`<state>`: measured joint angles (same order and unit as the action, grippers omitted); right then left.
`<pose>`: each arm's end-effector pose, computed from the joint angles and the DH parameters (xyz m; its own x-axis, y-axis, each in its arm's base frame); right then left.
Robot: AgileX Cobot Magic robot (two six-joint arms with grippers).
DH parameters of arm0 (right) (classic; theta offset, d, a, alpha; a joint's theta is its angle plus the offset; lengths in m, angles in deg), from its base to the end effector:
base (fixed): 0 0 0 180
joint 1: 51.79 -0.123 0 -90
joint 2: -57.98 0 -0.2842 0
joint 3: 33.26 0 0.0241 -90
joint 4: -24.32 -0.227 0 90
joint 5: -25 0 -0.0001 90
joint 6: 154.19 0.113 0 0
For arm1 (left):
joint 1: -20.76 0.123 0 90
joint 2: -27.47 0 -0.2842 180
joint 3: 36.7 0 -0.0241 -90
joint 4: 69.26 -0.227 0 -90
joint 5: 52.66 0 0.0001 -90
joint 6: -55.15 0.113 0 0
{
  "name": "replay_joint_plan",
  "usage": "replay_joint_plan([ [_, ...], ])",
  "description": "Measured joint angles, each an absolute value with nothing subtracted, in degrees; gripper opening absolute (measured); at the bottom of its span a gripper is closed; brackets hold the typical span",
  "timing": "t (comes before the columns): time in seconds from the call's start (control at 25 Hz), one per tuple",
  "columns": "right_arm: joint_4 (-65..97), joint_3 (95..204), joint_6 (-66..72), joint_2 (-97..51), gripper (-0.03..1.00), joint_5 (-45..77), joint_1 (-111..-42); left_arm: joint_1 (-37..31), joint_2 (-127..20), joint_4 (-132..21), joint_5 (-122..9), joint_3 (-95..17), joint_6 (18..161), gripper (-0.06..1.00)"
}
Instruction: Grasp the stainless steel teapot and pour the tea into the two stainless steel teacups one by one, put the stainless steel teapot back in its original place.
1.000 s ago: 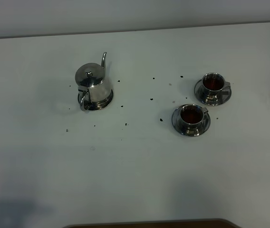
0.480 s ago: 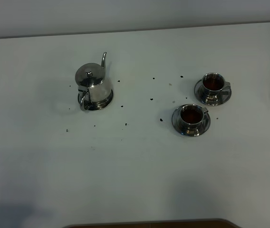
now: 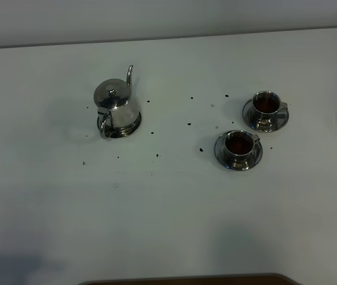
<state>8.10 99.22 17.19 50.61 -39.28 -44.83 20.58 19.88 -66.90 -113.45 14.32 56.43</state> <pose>-0.0102 0.0299 0.2579 -0.4671 0.0328 -0.8836 -0.1144 0.9887 0.0972 -0.0021 -0.0041 0.2439 -0.4905 0.0038 -0.8714 0.0356 0.9992 -0.0157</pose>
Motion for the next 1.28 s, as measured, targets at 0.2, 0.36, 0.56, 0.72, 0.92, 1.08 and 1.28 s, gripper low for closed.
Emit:
replay_joint_plan([
  [0.2,8.10,99.22,17.19,50.61,0.42,-39.28,-44.83,20.58,19.88,-66.90,-113.45,14.32,56.43,0.48],
  [0.36,8.10,99.22,17.19,50.61,0.42,-39.28,-44.83,20.58,19.88,-66.90,-113.45,14.32,56.43,0.48],
  [0.56,8.10,99.22,17.19,50.61,0.42,-39.28,-44.83,20.58,19.88,-66.90,-113.45,14.32,56.43,0.48],
  [0.72,8.10,99.22,17.19,50.61,0.42,-39.28,-44.83,20.58,19.88,-66.90,-113.45,14.32,56.43,0.48],
  [0.92,8.10,99.22,17.19,50.61,0.42,-39.28,-44.83,20.58,19.88,-66.90,-113.45,14.32,56.50,0.48],
  [1.08,8.10,99.22,17.19,50.61,0.42,-39.28,-44.83,20.58,19.88,-66.90,-113.45,14.32,56.50,0.48],
  [1.28,8.10,99.22,17.19,50.61,0.42,-39.28,-44.83,20.58,19.88,-66.90,-113.45,14.32,56.50,0.48],
])
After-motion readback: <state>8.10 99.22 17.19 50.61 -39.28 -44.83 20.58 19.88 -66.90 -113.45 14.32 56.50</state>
